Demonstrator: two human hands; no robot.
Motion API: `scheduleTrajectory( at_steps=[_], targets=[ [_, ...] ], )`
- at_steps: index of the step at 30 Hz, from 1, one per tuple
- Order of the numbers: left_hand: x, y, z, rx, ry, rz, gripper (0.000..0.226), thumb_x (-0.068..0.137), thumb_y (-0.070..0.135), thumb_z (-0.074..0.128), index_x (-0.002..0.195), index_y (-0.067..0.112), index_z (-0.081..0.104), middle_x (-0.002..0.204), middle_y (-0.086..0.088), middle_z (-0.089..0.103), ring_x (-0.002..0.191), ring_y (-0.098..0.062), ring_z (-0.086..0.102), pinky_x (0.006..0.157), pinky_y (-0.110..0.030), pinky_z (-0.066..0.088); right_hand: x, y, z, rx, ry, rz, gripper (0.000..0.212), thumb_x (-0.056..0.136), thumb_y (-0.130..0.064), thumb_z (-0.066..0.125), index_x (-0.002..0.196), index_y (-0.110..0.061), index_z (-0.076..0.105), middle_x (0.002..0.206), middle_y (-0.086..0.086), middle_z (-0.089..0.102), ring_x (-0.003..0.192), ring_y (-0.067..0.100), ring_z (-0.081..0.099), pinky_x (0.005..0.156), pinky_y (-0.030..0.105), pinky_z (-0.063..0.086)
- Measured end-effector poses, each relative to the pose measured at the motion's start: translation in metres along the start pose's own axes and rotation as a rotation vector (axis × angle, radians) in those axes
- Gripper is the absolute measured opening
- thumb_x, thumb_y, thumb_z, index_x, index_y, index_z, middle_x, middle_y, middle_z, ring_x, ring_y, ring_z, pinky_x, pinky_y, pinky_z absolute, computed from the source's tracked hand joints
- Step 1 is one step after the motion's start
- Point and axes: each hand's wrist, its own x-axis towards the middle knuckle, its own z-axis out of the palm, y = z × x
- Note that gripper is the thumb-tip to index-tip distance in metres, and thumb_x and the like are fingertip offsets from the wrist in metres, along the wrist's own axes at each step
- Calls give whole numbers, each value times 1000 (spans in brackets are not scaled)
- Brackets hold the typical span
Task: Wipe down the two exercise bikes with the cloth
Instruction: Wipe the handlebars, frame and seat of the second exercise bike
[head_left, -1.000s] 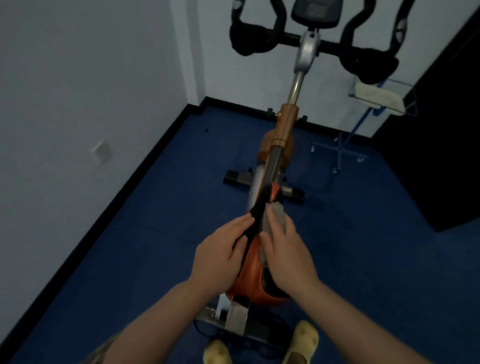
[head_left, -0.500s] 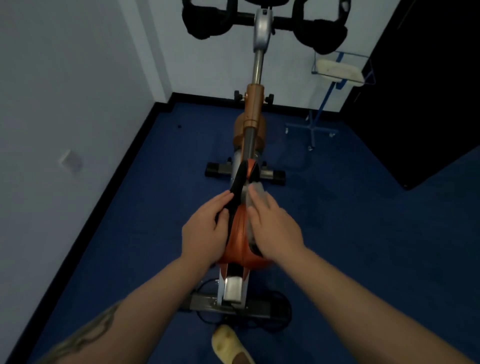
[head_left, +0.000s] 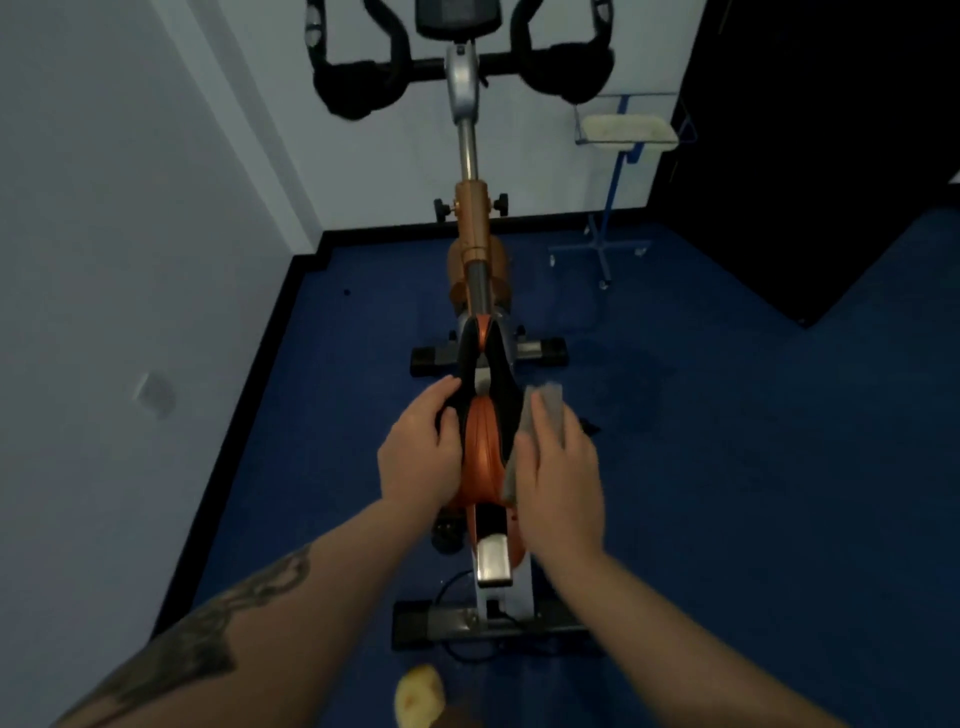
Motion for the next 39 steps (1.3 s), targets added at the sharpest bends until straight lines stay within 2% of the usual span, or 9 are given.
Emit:
scheduleTrajectory(
  at_steps=[3, 8, 11, 14, 18, 24, 29, 34, 39],
  targets=[
    [1, -3, 1, 19, -8, 13, 38, 99, 17, 44, 134, 29, 54, 136, 11, 56, 122, -8, 52, 95, -21, 37, -21, -2, 11, 79, 71, -14, 62, 96, -55, 9, 153, -35, 22, 161, -6, 13, 144, 12, 14, 115, 27, 21],
    [6, -8, 0, 25, -82, 79, 39, 100, 16, 38, 137, 28, 46, 138, 11, 50, 123, -9, 49, 92, -23, 37, 15, -7, 20, 457, 296, 372, 40, 105, -36, 31, 139, -30, 51, 143, -6, 47, 129, 13, 45, 102, 26, 37],
    [12, -9, -3, 115, -211, 162, 43, 102, 18, 33, 144, 26, 37, 152, 10, 34, 134, -9, 38, 90, -19, 33, -16, -42, 50, 446, 492, 467, 47, 103, -46, 26, 149, -39, 30, 158, -7, 21, 143, 10, 20, 112, 27, 21],
    [30, -18, -8, 156, -404, 400, 47, 102, 29, 21, 147, 27, 34, 160, 11, 17, 145, -8, 20, 103, -19, 29, -16, -51, 66, 435, 656, 484, 53, 97, -52, 23, 148, -41, 31, 159, -7, 18, 144, 5, 14, 115, 28, 16],
    [76, -38, -11, 181, -698, 769, 55, 97, 43, 14, 149, 33, 26, 159, 14, 16, 147, -1, 0, 119, -26, -8, -2, -39, 65, 547, 831, 555, 54, 98, -50, 22, 147, -34, 39, 156, -12, 30, 142, 3, 26, 119, 37, 24],
    [88, -49, 1, -77, -736, 756, 45, 99, 42, 25, 143, 35, 31, 157, 10, 25, 148, -5, 7, 120, -53, 10, -21, -115, 129, 533, 903, 544, 59, 97, -56, 18, 151, -45, -5, 158, -21, -21, 143, -9, -11, 106, -1, -1],
    [87, -49, 2, -135, -740, 730, 43, 98, 43, 25, 141, 39, 32, 156, 12, 26, 148, -4, 8, 119, -54, 11, -5, -85, 109, 563, 1035, 631, 62, 100, -49, 20, 155, -30, -1, 162, -13, -8, 143, -9, -10, 109, 2, -4],
    [88, -49, 2, -139, -739, 731, 46, 97, 42, 24, 141, 35, 34, 155, 13, 25, 147, -3, 8, 119, -53, 10, -10, -108, 122, 512, 965, 586, 64, 101, -51, 20, 154, -30, -8, 160, -16, -17, 143, -11, -10, 111, 4, -1],
    [86, -49, 3, -147, -736, 721, 47, 96, 41, 25, 141, 34, 36, 156, 9, 28, 148, -5, 9, 120, -51, 9, -8, -79, 94, 571, 952, 625, 58, 102, -42, 22, 156, -26, 6, 163, -6, 2, 126, -32, -1, 99, -7, 5]
  ],
)
